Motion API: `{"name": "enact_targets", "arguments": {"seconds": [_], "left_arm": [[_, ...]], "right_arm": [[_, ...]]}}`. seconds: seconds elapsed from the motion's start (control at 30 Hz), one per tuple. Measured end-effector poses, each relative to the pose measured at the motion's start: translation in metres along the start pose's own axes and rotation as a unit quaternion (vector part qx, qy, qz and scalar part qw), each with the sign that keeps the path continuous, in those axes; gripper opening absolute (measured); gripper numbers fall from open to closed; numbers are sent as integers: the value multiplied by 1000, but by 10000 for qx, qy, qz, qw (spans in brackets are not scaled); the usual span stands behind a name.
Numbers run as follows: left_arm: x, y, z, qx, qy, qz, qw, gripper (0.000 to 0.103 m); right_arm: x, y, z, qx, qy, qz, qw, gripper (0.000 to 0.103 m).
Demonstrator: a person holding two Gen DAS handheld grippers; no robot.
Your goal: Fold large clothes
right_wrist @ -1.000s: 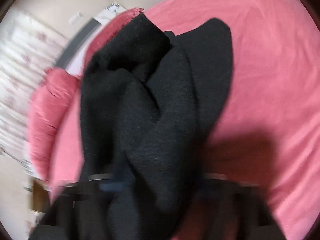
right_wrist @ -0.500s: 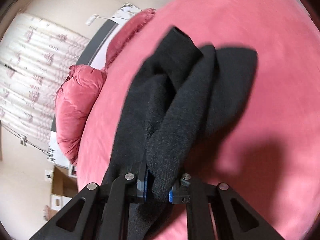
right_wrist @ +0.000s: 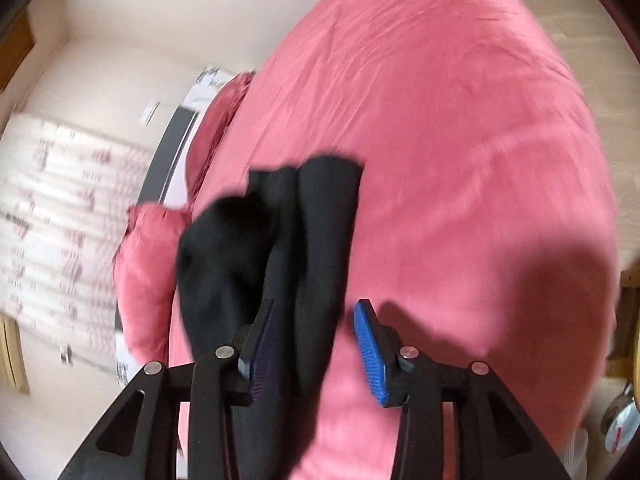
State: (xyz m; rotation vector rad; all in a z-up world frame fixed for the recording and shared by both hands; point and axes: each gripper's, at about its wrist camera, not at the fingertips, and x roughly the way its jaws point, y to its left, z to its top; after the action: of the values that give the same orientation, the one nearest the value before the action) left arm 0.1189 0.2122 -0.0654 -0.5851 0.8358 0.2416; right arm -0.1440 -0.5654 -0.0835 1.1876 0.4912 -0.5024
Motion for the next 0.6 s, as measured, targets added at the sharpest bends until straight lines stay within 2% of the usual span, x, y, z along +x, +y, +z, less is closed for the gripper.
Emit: {"name": "enact_targets", "arguments": {"seconds": [0.07,0.17,0.2,0.23,0.27,0.3,0.33,0.37,0.43,0.47,0.53,0.57,0.6], "left_arm": [[-4,-12,-7,140,-116,37,9998,68],[-3,-29,-15,530,-207,250,9981,68],[-8,-35,-17,711,-354,383,9961,67],[-8,-36,-17,791,-480,486,9945,67],[-12,-36,-17,835,-634,651,9924,67],[-15,-34,-16,812,-742,786,9908,67],[-18,-30,-14,737,-782,763,9913,66],[-20,-26,-11,677,-800,677,9922,66],[-24,-19,-9,649,-800,704,9922,66],[-25,-18,-9,691,-837,724,9914,66],[-30,-17,-15,895,-988,687,9887,68],[-31,-19,-17,1014,-1018,712,9871,68],[-31,-22,-20,1184,-1005,727,9852,68]], "right_arm": [[26,-8,22,259,185,-246,9992,41],[50,-11,32,629,191,268,9975,38],[51,-14,34,702,228,447,9963,28],[73,1,33,769,316,523,9952,16],[80,5,37,795,330,525,9949,11],[69,9,38,725,248,596,9953,9],[57,14,42,600,129,654,9960,8],[37,23,44,395,-89,742,9964,4],[-14,35,47,-42,-484,816,9955,4],[-36,39,48,-237,-716,793,9940,3],[-33,38,53,-304,-653,513,9961,3],[-24,28,53,-216,-447,84,9987,4],[-15,12,49,-83,-158,-391,9991,10]]}}
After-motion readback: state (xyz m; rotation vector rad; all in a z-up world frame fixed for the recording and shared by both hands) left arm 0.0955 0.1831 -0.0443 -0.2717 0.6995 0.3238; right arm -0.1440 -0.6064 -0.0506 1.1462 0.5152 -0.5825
